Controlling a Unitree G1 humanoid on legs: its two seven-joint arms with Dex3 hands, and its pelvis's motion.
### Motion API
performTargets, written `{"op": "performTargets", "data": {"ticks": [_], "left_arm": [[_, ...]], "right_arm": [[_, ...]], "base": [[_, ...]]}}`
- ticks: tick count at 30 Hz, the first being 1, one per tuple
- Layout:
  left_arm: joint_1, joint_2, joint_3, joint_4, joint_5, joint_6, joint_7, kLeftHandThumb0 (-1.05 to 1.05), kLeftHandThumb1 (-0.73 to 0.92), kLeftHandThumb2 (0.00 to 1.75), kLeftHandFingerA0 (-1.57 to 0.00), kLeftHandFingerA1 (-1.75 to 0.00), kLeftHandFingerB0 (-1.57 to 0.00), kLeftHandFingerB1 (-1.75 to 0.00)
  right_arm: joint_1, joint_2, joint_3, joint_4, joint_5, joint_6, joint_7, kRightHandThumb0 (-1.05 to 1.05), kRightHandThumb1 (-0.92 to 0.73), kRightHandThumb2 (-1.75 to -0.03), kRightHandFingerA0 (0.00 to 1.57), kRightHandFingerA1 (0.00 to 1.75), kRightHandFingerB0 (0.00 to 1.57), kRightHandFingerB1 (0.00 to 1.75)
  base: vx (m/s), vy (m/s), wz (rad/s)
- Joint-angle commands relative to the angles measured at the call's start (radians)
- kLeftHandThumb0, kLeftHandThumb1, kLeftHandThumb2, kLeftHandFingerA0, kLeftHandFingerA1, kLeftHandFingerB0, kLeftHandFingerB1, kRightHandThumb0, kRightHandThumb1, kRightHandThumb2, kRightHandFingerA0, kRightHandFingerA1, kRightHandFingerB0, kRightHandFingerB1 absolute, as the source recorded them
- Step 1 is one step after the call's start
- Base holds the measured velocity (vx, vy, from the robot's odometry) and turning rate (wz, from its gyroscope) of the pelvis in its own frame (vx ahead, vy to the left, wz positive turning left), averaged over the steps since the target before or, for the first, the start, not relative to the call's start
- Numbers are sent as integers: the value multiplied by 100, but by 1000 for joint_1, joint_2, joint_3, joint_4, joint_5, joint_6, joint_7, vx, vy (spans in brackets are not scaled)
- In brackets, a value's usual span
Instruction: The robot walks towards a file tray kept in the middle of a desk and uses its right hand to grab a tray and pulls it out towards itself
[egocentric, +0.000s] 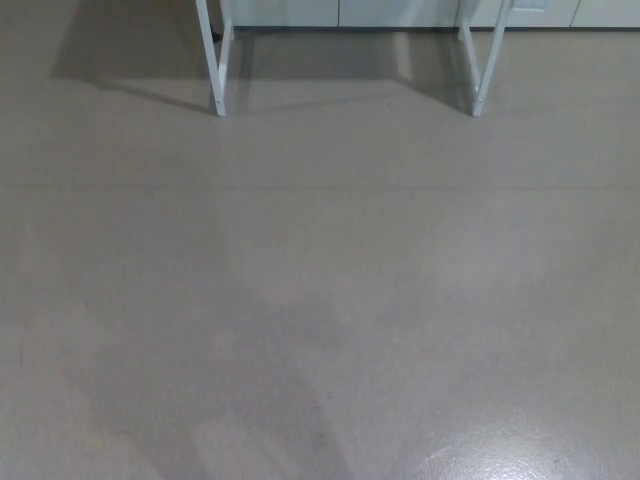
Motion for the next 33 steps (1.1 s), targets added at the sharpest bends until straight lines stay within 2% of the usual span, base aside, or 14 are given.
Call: {"op": "performTargets", "data": {"ticks": [1,13,23,25,26,27,33], "left_arm": [[71,36,89,-111,-146,-85,-136,-26,60,56,-41,-38,-40,-37],[96,26,95,-133,-128,-62,-147,-25,60,56,-42,-38,-40,-36],[96,39,77,-137,-98,-69,-146,-24,60,58,-42,-38,-40,-37],[96,35,77,-142,-104,-65,-149,-25,59,57,-42,-38,-40,-37],[97,36,77,-141,-104,-71,-152,-34,54,69,-38,-45,-37,-43],[100,36,76,-145,-106,-73,-158,-26,59,57,-41,-39,-39,-37],[101,47,67,-139,-96,-82,-158,-25,60,58,-43,-39,-40,-37]], "right_arm": [[86,40,-62,-73,79,-266,-39,-27,-81,-63,51,65,39,47],[83,42,-77,-3,68,-328,-22,-27,-81,-64,53,66,39,49],[88,47,-65,-26,44,-313,-31,-27,-81,-63,53,67,39,48],[88,47,-64,-29,43,-317,-33,-27,-81,-63,54,70,40,49],[84,45,-65,-19,43,-321,-32,-29,-81,-63,55,70,41,49],[79,42,-66,-9,44,-325,-30,-29,-82,-63,54,71,41,49],[64,35,-65,17,34,-338,-39,-29,-81,-63,57,70,41,49]], "base": [[0,0,0],[0,0,0],[22,28,14],[12,167,-5],[83,245,-28],[130,336,-41],[177,465,-32]]}}
